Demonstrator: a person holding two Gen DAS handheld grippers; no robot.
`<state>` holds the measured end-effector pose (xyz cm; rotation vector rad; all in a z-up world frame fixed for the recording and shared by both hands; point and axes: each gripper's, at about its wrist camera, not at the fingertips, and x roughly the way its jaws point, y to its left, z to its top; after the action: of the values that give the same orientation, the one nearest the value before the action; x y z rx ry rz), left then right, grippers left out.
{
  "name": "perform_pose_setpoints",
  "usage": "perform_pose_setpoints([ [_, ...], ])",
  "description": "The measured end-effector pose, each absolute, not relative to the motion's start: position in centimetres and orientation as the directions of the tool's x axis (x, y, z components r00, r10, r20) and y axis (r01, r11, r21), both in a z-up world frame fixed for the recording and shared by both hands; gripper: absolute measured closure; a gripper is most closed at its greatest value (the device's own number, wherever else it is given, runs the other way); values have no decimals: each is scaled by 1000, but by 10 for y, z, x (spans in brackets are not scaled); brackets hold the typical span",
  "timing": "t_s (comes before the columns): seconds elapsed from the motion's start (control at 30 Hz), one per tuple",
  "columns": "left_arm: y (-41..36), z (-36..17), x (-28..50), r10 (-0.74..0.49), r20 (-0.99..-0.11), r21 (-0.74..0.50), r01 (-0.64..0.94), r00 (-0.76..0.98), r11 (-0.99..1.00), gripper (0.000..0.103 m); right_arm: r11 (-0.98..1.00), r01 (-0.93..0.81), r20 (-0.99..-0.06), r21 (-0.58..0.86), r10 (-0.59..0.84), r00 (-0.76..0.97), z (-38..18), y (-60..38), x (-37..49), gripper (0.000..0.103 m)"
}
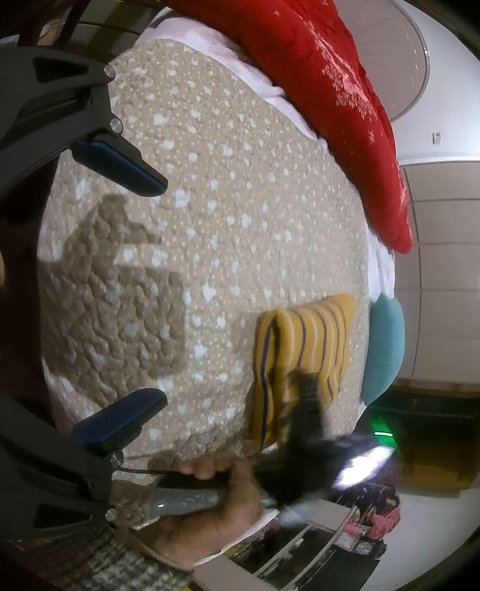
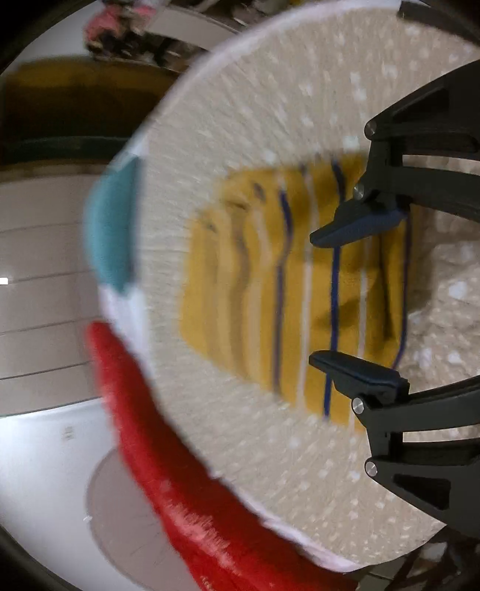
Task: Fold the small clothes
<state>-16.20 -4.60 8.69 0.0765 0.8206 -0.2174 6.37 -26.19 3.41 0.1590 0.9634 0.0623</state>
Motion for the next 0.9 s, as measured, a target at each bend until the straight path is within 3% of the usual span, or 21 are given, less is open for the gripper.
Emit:
perform_pose_setpoints([
  [0.2, -27, 82, -157, -146, -743, -40, 174, 653, 984, 0, 998, 44, -836, 48, 16, 549, 30, -264, 23, 42],
  [0.37, -30, 80, -157, -145, -744, -47, 164, 653, 985, 0, 990, 73, -821, 118, 56, 568, 41, -277, -40, 40],
  [0.53, -39, 80, -160, -144, -743, -29, 183, 654, 983, 0, 990, 123, -773, 63, -29, 633, 50, -283, -94, 33],
  [0.9, -53, 80, -166, -216, -743, -71, 246, 634, 967, 0, 991, 132, -745, -39, -117, 657, 51, -272, -122, 28],
])
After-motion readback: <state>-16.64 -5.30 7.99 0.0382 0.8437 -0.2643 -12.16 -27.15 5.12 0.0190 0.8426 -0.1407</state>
